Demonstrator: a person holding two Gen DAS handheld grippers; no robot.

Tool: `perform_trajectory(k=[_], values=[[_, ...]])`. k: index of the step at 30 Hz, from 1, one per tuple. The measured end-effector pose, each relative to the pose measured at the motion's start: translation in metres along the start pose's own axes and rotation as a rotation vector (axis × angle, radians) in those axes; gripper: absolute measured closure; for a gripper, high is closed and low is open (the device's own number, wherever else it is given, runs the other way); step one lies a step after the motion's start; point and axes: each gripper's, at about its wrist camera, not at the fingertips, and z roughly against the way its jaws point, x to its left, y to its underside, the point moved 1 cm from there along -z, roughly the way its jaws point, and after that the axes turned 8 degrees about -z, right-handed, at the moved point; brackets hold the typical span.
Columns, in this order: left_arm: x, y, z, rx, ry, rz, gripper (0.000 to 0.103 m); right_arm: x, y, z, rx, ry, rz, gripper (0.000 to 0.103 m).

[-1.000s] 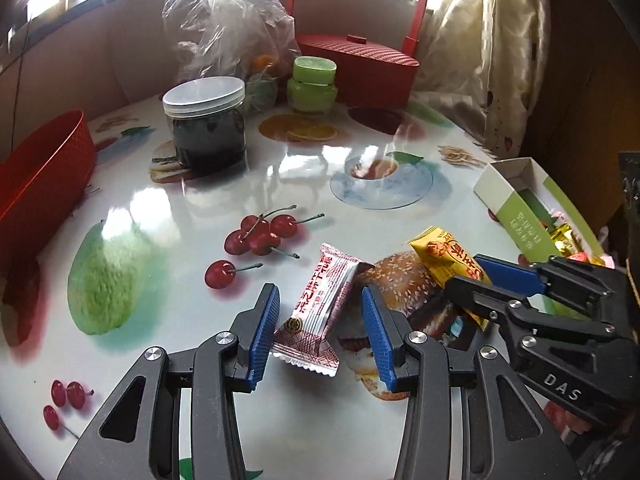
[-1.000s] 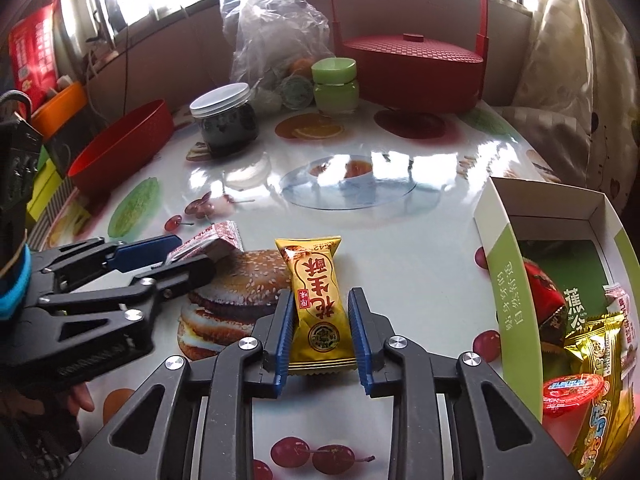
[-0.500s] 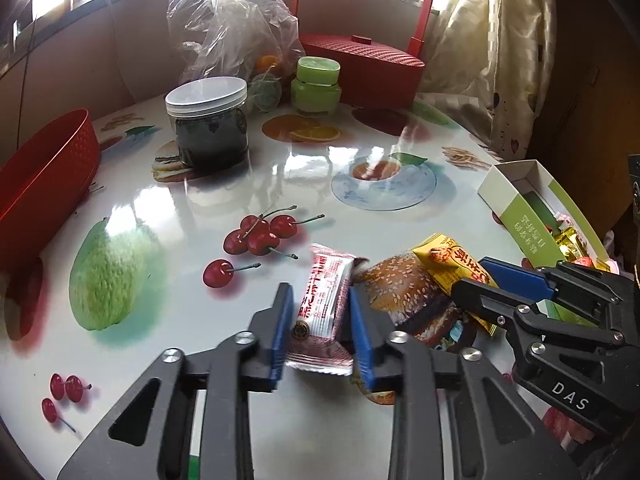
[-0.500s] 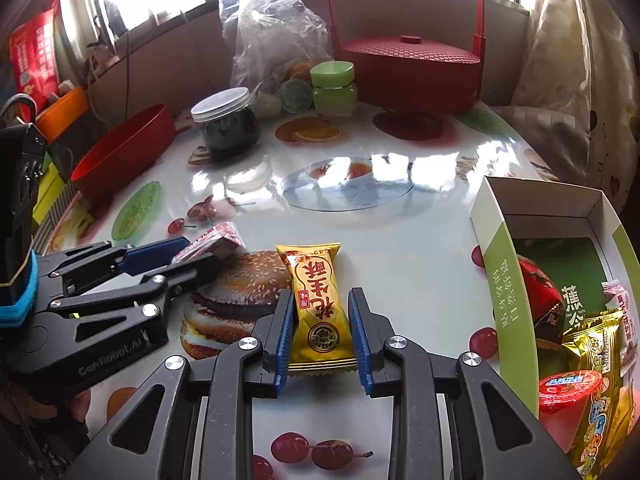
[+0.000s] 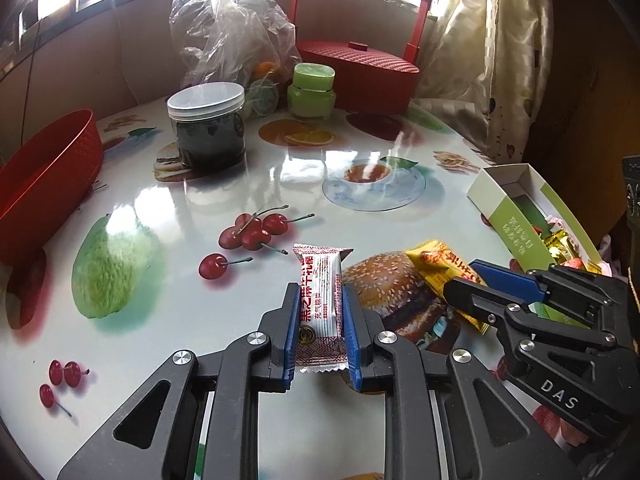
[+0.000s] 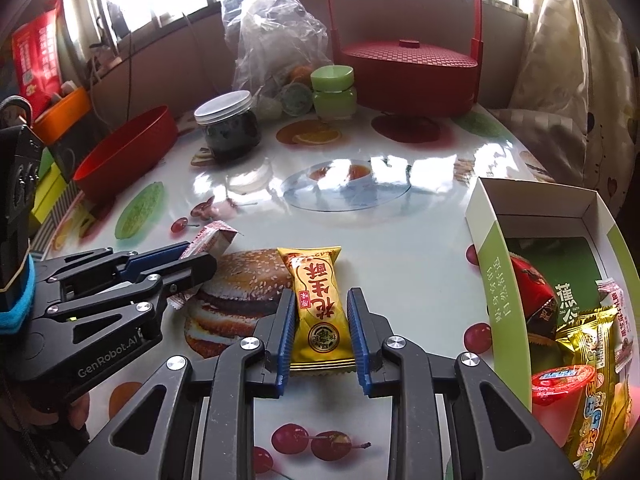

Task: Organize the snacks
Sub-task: 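Carry the yellow packet and white packet over the green box with both grippers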

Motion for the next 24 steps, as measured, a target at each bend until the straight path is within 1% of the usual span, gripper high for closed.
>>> perform_trajectory(k=[15, 24], values=[[-0.011, 0.002, 0.028, -0.046, -0.003, -0.004, 0.082, 0.003, 0.006, 0.017, -0.025, -0.02, 0.013, 0.082], [-0.023, 0.002, 0.045, -0.073, 0.001, -0.018, 0.082, -0.001, 0.009, 0.039, -0.065, -0.023, 0.001, 0.082]])
